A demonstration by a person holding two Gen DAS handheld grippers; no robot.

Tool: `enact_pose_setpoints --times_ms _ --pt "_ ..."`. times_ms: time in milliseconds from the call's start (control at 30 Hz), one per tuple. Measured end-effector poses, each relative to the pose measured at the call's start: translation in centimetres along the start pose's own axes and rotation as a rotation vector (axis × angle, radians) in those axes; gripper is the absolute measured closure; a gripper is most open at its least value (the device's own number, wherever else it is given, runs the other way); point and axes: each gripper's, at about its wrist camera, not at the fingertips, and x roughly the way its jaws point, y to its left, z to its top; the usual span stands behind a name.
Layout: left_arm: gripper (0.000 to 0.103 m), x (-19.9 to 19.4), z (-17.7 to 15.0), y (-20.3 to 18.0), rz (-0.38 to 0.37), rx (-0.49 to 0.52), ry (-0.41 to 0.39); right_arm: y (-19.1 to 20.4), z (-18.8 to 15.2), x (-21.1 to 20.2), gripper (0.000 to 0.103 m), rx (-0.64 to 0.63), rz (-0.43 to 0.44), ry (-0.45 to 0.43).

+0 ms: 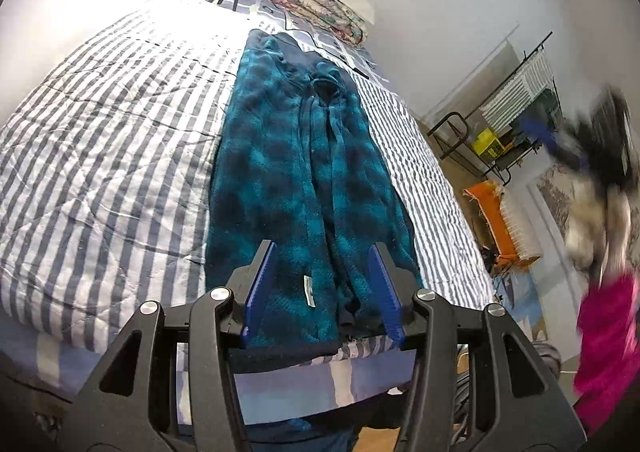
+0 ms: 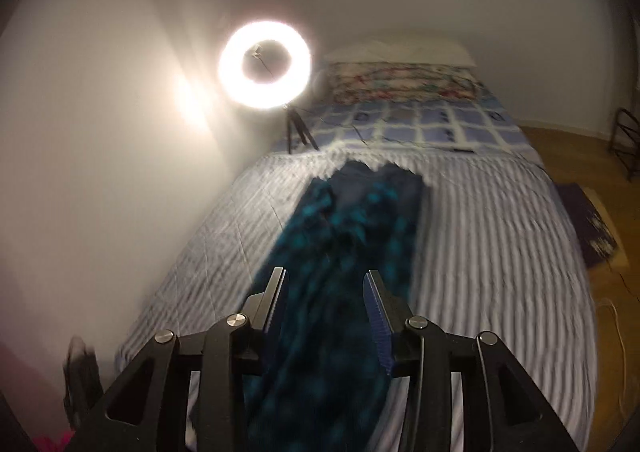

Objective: Fold large clothes
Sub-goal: 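Lift both tools away from the folded jacket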

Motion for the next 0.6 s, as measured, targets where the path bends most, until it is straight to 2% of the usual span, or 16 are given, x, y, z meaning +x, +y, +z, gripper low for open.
enact_pose_setpoints --times_ms 167,333,433,600 --pt "0.054 -2.8 2.4 -0.8 -0.038 0.003 -0.028 -0.1 -5.9 -5.4 0.062 0.07 -0.009 -0.03" --pt "0.054 -7.6 5.2 -2.7 -0.036 0.06 -0.102 1.0 -8.9 -9.6 0.06 0.096 -0.003 -0.072" --pt "0.043 -9.8 6.4 -3.1 -0.041 0.063 -0.127 1.2 -10.4 -10.4 0.057 0.104 -0.002 -0.082" --pt "0.042 -10.4 6.8 -2.6 -0.027 0.052 -0.09 0.2 -12.9 -8.9 0.056 0.165 0.03 -0.035"
